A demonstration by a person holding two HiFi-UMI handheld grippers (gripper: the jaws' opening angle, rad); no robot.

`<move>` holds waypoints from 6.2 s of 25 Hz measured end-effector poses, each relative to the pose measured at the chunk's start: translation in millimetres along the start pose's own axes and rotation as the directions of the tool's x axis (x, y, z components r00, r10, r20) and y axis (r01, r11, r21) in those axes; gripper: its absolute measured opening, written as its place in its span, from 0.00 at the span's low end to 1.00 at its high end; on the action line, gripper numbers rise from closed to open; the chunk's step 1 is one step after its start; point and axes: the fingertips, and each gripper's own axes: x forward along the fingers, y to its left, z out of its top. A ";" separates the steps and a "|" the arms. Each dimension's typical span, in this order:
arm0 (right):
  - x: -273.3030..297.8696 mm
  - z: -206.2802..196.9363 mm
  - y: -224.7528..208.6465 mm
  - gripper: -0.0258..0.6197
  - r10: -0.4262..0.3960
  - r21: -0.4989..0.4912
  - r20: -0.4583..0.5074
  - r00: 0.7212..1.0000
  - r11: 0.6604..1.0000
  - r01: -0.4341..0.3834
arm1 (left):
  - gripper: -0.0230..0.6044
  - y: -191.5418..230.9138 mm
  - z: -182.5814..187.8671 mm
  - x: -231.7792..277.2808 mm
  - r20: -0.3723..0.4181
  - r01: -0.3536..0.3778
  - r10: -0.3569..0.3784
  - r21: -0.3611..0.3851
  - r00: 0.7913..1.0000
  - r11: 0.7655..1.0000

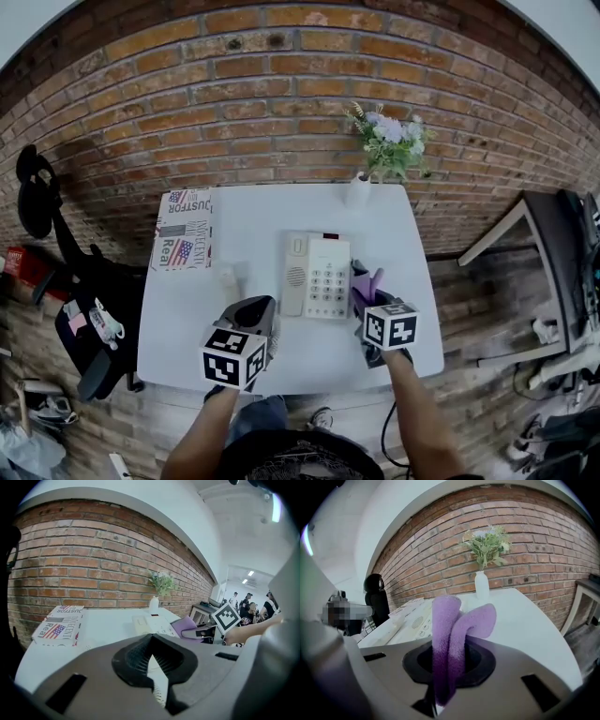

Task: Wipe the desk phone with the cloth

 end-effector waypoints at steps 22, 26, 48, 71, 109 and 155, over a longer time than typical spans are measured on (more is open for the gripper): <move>-43.8 -56.0 40.5 0.11 0.113 -0.018 -0.055 0.992 0.993 -0.114 | 0.04 -28.9 -30.2 -36.5 0.021 -0.066 0.067 -0.051 0.998 0.997; -46.3 -64.5 53.1 0.11 0.128 -0.018 -0.053 0.990 0.991 -0.129 | 0.04 -31.9 -34.9 -41.3 0.018 -0.071 0.072 -0.052 0.997 0.996; -2.2 -66.1 152.3 0.11 0.296 -0.064 -0.089 0.951 0.951 -0.302 | 0.04 1.0 -45.7 -70.0 0.009 -0.146 0.148 -0.084 0.989 0.986; 31.2 62.0 172.1 0.11 0.360 -0.378 -0.100 0.928 0.848 -0.370 | 0.04 56.4 -20.9 -50.1 0.044 -0.161 0.168 -0.118 0.985 0.980; 179.8 99.3 154.2 0.12 0.074 -0.751 -0.489 0.869 0.472 -0.462 | 0.04 162.5 -9.8 -2.8 0.025 -0.137 0.145 -0.199 0.989 0.970; 20.0 13.8 191.9 0.12 0.378 -0.392 -0.204 0.903 0.813 -0.430 | 0.04 52.8 -19.7 -72.6 0.072 -0.179 0.187 -0.114 0.980 0.977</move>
